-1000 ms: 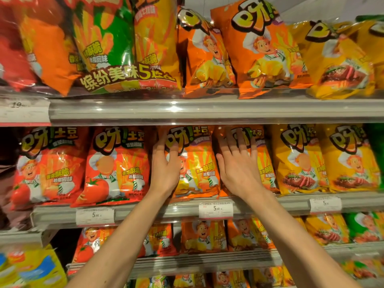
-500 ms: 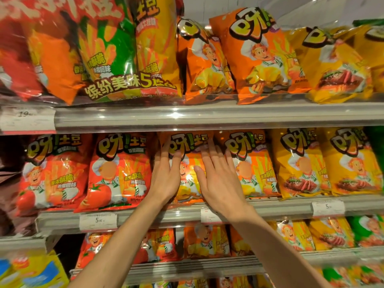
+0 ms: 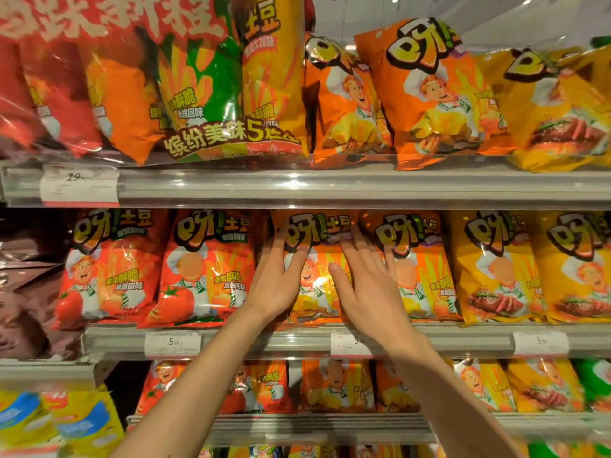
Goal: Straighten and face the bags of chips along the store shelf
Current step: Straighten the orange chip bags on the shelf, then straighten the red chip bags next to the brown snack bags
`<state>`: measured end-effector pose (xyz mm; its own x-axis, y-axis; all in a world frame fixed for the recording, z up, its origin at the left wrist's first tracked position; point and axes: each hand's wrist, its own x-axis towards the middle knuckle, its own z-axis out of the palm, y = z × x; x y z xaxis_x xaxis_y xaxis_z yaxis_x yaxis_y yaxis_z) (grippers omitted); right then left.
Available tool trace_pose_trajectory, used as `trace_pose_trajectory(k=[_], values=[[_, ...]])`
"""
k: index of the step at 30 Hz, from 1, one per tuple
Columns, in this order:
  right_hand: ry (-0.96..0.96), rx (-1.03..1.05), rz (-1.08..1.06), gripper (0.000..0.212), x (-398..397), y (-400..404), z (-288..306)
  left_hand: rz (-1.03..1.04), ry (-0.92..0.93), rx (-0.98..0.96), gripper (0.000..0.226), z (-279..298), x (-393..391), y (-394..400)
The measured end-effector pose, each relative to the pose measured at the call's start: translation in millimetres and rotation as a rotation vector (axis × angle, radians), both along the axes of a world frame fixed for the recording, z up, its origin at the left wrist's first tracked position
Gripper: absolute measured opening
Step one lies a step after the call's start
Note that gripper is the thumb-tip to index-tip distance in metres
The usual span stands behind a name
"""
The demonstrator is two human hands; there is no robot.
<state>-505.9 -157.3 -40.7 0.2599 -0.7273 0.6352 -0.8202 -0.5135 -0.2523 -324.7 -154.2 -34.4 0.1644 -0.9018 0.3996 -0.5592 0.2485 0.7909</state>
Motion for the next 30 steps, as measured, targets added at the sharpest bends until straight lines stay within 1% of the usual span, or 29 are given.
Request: trace_pose_trajectory(k=[2,5,7,10,13,15,17,19,21,23,24,28,30], values=[[-0.089,0.050,0.066,0.048,-6,6,5,-0.001,-0.017,-0.018,0.063,3,1,16],[-0.216,0.135,0.119,0.042,-16,23,14,-0.028,0.012,-0.073,0.062,2,8,39],[-0.244,0.140,0.091,0.036,-21,37,16,-0.030,0.047,-0.102,0.056,-1,13,56],[-0.329,0.189,0.014,0.030,-24,58,11,-0.063,0.166,-0.111,0.037,-7,22,80],[-0.496,0.293,-0.001,0.020,-21,77,-3,-0.128,0.276,-0.073,0.032,-11,33,99],[-0.566,0.349,-0.038,0.016,-16,89,-12,-0.162,0.343,-0.024,0.030,-12,44,106],[-0.597,0.382,-0.076,0.013,-9,101,-21,-0.189,0.391,0.012,0.027,-13,57,113],[-0.623,0.393,-0.101,0.011,0,110,-29,-0.198,0.364,-0.013,0.027,-15,70,119],[-0.645,0.389,-0.128,0.010,10,118,-35,-0.202,0.318,-0.030,0.035,-18,84,126],[-0.663,0.387,-0.137,0.011,20,125,-39,-0.207,0.314,-0.033,0.044,-21,96,132],[-0.671,0.395,-0.128,0.011,24,128,-40,-0.205,0.317,-0.032,0.044,-21,100,136],[-0.684,0.415,-0.078,0.011,30,136,-35,-0.179,0.371,-0.028,0.027,-15,110,145],[-0.672,0.417,-0.054,0.012,29,135,-29,-0.155,0.411,-0.013,0.025,-12,113,146]])
